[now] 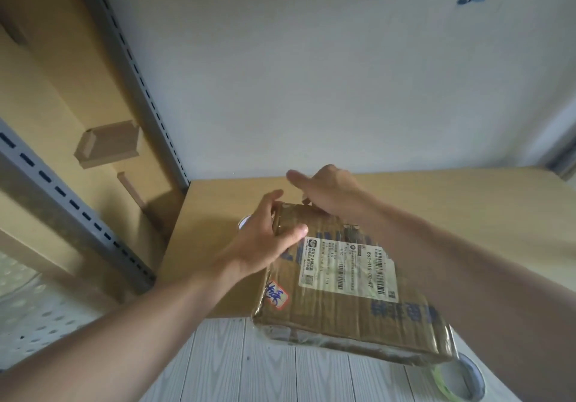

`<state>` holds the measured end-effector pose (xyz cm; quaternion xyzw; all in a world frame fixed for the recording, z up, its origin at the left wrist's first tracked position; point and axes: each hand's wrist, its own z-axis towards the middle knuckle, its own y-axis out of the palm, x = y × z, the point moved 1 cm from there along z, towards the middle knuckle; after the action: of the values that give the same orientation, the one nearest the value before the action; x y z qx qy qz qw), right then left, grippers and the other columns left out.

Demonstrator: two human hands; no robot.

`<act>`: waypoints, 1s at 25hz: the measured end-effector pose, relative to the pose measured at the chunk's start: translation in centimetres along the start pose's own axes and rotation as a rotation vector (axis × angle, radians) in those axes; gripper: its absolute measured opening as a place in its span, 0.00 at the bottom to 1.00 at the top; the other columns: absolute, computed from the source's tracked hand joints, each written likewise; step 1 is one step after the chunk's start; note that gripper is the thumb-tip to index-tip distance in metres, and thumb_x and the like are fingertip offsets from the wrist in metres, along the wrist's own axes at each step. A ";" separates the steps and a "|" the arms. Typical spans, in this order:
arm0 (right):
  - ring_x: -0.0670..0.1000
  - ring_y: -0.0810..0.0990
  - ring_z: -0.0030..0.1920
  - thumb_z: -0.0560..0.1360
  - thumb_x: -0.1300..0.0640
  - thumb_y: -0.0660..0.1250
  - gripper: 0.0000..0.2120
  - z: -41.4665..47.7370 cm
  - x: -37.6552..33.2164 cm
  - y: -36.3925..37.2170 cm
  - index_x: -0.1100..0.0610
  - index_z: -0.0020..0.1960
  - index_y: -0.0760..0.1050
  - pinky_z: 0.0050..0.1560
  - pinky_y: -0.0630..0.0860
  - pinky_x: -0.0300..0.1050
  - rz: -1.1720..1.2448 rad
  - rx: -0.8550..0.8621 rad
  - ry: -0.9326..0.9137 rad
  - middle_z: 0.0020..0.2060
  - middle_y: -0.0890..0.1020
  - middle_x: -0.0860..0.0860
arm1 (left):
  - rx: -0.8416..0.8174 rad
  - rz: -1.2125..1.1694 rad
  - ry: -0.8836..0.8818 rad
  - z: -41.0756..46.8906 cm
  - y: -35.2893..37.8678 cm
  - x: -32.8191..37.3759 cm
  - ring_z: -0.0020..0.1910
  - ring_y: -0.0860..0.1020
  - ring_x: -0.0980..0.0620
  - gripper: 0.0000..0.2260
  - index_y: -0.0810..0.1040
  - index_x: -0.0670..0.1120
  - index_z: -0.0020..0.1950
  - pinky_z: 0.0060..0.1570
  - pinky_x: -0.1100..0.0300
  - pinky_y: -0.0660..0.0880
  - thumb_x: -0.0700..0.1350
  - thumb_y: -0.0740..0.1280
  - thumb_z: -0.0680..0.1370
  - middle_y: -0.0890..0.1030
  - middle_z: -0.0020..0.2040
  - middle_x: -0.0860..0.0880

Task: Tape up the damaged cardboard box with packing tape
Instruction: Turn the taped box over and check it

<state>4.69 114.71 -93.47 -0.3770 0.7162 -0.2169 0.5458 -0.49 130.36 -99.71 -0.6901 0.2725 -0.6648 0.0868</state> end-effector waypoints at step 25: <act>0.53 0.74 0.28 0.76 0.49 0.65 0.20 1.5 0.0 1.7 0.56 0.28 0.71 0.29 0.70 0.42 -0.167 0.308 -0.180 0.25 0.75 0.50 | 0.314 -0.280 -0.138 1.7 2.8 -2.2 0.47 0.84 0.47 0.24 0.68 0.56 0.56 0.45 0.44 0.83 0.67 0.71 0.68 0.81 0.46 0.48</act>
<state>5.56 115.90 -95.15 -0.3650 0.5892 -0.3337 0.6390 0.51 128.73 -103.14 -0.7432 0.0605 -0.6558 0.1182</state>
